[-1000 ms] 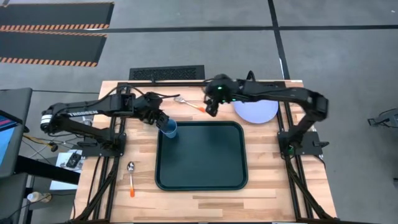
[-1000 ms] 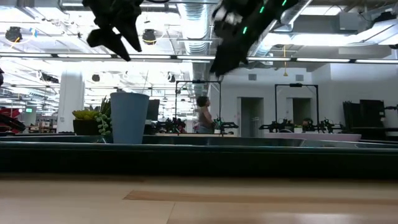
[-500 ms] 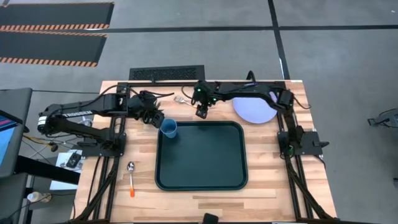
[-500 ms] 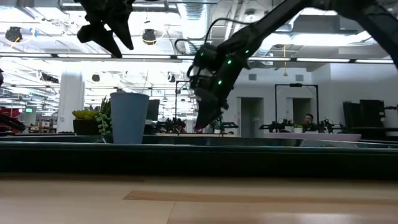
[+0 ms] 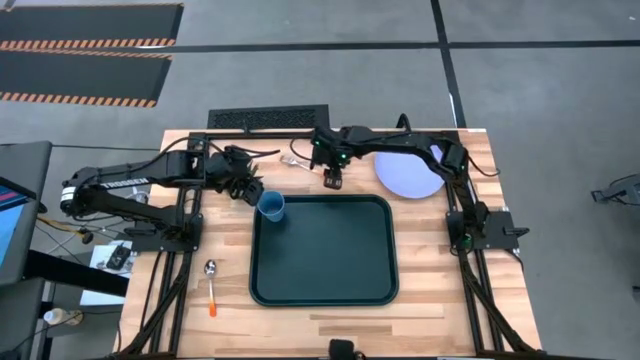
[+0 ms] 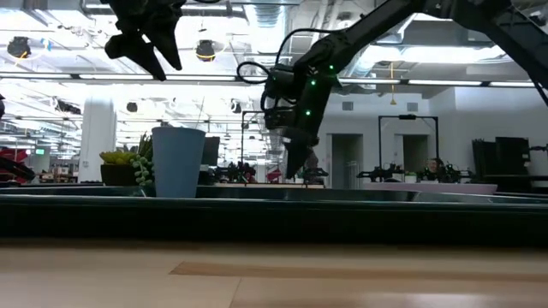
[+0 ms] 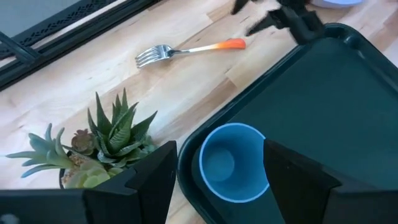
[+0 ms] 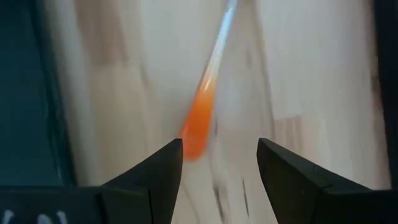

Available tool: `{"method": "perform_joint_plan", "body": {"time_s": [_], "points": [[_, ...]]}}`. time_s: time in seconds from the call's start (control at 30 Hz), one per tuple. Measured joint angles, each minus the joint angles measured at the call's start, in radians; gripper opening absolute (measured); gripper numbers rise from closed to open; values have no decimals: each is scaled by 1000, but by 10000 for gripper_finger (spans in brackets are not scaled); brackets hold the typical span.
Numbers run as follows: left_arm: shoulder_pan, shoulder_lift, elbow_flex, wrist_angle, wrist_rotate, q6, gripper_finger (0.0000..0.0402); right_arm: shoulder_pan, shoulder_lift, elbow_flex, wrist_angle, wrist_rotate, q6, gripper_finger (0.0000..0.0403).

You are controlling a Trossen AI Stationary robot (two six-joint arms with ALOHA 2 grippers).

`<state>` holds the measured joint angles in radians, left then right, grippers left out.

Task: Pick and place plate/cup/fork/spoon on tray
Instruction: Put the orange fork on the bottom right of the black tray

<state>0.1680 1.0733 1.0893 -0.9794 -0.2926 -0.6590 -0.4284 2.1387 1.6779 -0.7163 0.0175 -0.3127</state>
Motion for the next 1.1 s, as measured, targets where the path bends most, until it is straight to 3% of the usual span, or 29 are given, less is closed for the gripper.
{"method": "perform_joint_plan", "body": {"time_s": [0.13, 0.3, 0.47, 0.63, 0.8, 1.1], "points": [[4, 4, 0, 31, -13, 12, 222, -8, -1, 66, -108, -6, -29, 230], [93, 87, 0, 149, 1, 199, 222, -33, -66, 115, -302, -61, -29, 230], [231, 243, 0, 348, 145, 454, 222, -76, -222, 113, -486, -127, 40, 230], [306, 424, 0, 531, 291, 744, 222, -83, -404, 114, -549, -131, 118, 230], [367, 615, 60, 525, 412, 915, 222, -51, -551, 114, -549, -129, 185, 230], [418, 827, 276, 402, 413, 1222, 222, 18, -704, 114, -549, -124, 299, 230]]}}
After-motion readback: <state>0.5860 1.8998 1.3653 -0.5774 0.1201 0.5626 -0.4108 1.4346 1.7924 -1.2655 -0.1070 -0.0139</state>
